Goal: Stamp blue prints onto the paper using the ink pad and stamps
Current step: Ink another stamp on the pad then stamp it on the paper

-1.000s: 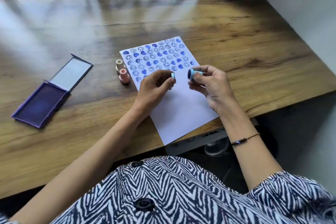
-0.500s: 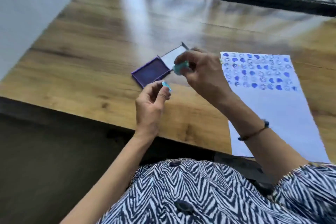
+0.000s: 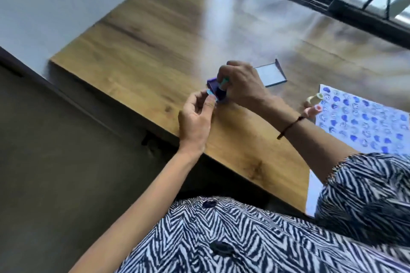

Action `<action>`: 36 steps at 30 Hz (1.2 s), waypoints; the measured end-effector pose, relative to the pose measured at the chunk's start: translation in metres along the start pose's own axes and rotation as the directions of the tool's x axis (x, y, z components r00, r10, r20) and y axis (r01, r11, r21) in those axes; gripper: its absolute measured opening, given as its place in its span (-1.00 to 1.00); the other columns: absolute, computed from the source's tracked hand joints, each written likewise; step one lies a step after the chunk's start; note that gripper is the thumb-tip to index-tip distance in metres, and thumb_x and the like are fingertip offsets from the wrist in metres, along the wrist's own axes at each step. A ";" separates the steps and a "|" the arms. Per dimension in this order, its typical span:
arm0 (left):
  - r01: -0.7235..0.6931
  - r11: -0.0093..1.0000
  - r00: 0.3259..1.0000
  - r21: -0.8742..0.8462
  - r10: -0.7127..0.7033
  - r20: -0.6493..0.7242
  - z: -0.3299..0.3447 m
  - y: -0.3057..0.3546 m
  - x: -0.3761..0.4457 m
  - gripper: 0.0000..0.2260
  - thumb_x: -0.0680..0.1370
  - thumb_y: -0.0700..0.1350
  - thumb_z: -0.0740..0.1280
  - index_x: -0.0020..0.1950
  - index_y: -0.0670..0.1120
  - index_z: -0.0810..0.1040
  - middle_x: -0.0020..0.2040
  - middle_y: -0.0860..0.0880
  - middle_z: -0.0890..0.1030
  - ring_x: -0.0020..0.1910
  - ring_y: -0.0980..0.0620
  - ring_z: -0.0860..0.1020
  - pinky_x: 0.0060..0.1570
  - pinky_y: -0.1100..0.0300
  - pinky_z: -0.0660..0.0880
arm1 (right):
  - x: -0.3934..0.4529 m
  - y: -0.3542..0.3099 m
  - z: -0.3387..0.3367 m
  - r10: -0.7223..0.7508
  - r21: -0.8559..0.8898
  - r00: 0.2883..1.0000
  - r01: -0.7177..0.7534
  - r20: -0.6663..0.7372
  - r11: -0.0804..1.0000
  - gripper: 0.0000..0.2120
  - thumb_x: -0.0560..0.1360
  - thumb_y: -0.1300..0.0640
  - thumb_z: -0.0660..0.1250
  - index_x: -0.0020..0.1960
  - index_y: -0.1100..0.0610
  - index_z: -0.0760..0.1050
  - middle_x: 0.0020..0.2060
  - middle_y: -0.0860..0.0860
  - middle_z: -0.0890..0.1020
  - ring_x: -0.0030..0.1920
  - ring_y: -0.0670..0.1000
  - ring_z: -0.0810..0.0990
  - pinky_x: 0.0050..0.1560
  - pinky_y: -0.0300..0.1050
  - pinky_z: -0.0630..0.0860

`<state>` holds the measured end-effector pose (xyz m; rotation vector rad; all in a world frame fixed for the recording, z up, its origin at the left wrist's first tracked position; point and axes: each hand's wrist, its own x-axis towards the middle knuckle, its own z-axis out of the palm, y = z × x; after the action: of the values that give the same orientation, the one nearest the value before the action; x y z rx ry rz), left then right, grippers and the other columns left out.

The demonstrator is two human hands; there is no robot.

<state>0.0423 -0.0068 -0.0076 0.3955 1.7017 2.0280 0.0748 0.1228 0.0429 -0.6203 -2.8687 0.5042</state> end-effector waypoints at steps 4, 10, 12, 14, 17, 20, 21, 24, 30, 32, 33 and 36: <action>-0.017 0.999 0.999 0.030 0.015 0.049 -0.003 -0.005 0.003 -0.95 0.42 0.00 0.32 -0.14 0.13 0.56 -0.24 0.09 0.60 -0.27 0.11 0.54 -0.14 0.20 0.49 | 0.012 0.003 -0.018 0.025 0.130 0.993 -0.010 -0.118 0.991 -0.84 0.27 0.34 0.30 -0.20 0.22 0.60 -0.22 0.19 0.66 -0.19 0.11 0.57 -0.24 -0.13 0.35; -0.065 0.994 0.993 0.086 0.056 0.105 -0.004 -0.007 0.003 -0.92 0.43 0.01 0.32 -0.10 0.17 0.54 -0.18 0.14 0.61 -0.17 0.13 0.58 -0.06 0.21 0.52 | 0.001 -0.003 -0.004 0.025 -0.011 0.998 -0.025 0.057 1.000 -0.84 0.31 0.32 0.33 -0.10 0.24 0.54 -0.09 0.20 0.59 -0.13 0.24 0.54 -0.24 0.00 0.41; -0.070 0.995 0.992 0.068 0.063 0.110 -0.004 -0.007 0.003 -0.91 0.42 -0.02 0.32 -0.10 0.15 0.54 -0.18 0.07 0.60 -0.19 0.12 0.56 -0.07 0.21 0.50 | 0.012 0.001 -0.014 0.018 0.064 1.000 -0.018 -0.002 0.998 -0.82 0.30 0.35 0.28 -0.14 0.23 0.57 -0.13 0.21 0.62 -0.12 0.23 0.56 -0.21 -0.02 0.42; -0.070 0.995 0.991 0.068 0.062 0.114 -0.004 -0.006 0.005 -0.91 0.42 -0.02 0.33 -0.10 0.14 0.54 -0.18 0.09 0.60 -0.20 0.15 0.56 -0.07 0.23 0.50 | 0.009 0.001 -0.009 0.014 0.066 0.998 -0.010 -0.063 0.998 -0.83 0.30 0.35 0.28 -0.13 0.23 0.57 -0.13 0.22 0.61 -0.15 0.23 0.56 -0.21 0.03 0.45; -0.082 0.993 0.988 0.088 0.070 0.136 -0.004 -0.005 0.006 -0.89 0.43 -0.04 0.32 -0.08 0.15 0.53 -0.15 0.10 0.61 -0.16 0.18 0.58 -0.03 0.22 0.52 | -0.005 -0.003 0.008 0.036 0.024 0.999 -0.036 -0.021 0.999 -0.85 0.36 0.30 0.33 -0.07 0.24 0.52 -0.10 0.23 0.54 -0.21 0.21 0.52 -0.26 0.04 0.43; -0.082 0.992 0.987 0.097 0.067 0.147 -0.005 -0.007 0.004 -0.89 0.43 -0.04 0.33 -0.09 0.16 0.53 -0.15 0.10 0.61 -0.16 0.19 0.57 -0.05 0.25 0.51 | 0.006 -0.001 -0.006 0.014 0.029 1.000 -0.014 0.026 0.999 -0.84 0.33 0.34 0.30 -0.10 0.25 0.57 -0.12 0.23 0.58 -0.17 0.23 0.55 -0.24 0.03 0.44; -0.080 0.992 0.987 0.095 0.065 0.144 -0.005 -0.006 0.004 -0.89 0.43 -0.04 0.33 -0.08 0.14 0.53 -0.16 0.11 0.60 -0.18 0.21 0.57 -0.07 0.29 0.50 | 0.010 -0.001 -0.010 -0.021 0.032 1.000 0.020 0.021 0.999 -0.83 0.32 0.35 0.27 -0.13 0.25 0.58 -0.14 0.24 0.59 -0.17 0.24 0.56 -0.24 0.03 0.45; -0.073 0.989 0.989 0.126 0.055 0.137 -0.005 -0.005 0.006 -0.87 0.44 -0.05 0.33 -0.03 0.05 0.54 -0.16 0.12 0.60 -0.18 0.25 0.57 -0.08 0.34 0.50 | 0.005 -0.009 -0.002 -0.071 -0.012 0.997 0.072 0.030 0.997 -0.86 0.34 0.32 0.27 -0.13 0.29 0.56 -0.14 0.26 0.58 -0.19 0.23 0.55 -0.29 -0.03 0.38; -0.081 0.986 0.990 0.149 0.061 0.131 -0.005 -0.004 0.003 -0.88 0.44 -0.04 0.33 -0.03 0.06 0.54 -0.16 0.12 0.61 -0.19 0.23 0.57 -0.09 0.34 0.50 | 0.012 -0.005 -0.016 -0.067 0.017 0.993 0.066 0.093 0.998 -0.78 0.28 0.38 0.24 -0.14 0.29 0.60 -0.14 0.26 0.62 -0.11 0.23 0.57 -0.20 -0.06 0.32; -0.078 0.984 0.989 0.159 0.056 0.140 -0.004 -0.002 0.004 -0.88 0.44 -0.04 0.33 -0.03 0.07 0.54 -0.15 0.11 0.61 -0.16 0.21 0.58 -0.06 0.29 0.51 | 0.005 -0.009 -0.007 -0.034 0.000 0.997 0.034 0.073 0.999 -0.81 0.30 0.36 0.24 -0.13 0.30 0.57 -0.12 0.25 0.58 -0.14 0.24 0.55 -0.26 -0.04 0.29; -0.078 0.984 0.989 0.158 0.057 0.137 -0.004 -0.002 0.004 -0.87 0.44 -0.04 0.33 -0.01 0.05 0.54 -0.13 0.09 0.62 -0.15 0.19 0.58 -0.04 0.25 0.51 | 0.001 -0.009 -0.004 -0.007 -0.005 0.997 0.007 0.075 1.000 -0.81 0.32 0.35 0.25 -0.10 0.29 0.56 -0.10 0.24 0.56 -0.13 0.24 0.54 -0.28 -0.05 0.30; -0.106 0.980 0.986 0.170 0.082 0.143 -0.003 -0.001 0.000 -0.85 0.45 -0.06 0.32 0.00 0.02 0.54 -0.13 0.07 0.61 -0.16 0.17 0.57 -0.04 0.22 0.49 | -0.004 -0.007 -0.012 0.076 0.066 0.994 -0.080 0.073 0.995 -0.80 0.37 0.32 0.29 -0.04 0.23 0.59 -0.05 0.21 0.59 -0.05 0.19 0.55 -0.16 -0.06 0.39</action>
<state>0.0413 -0.0089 -0.0090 0.6691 1.8153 1.8722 0.0788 0.1184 0.0565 -0.7192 -2.8877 0.6466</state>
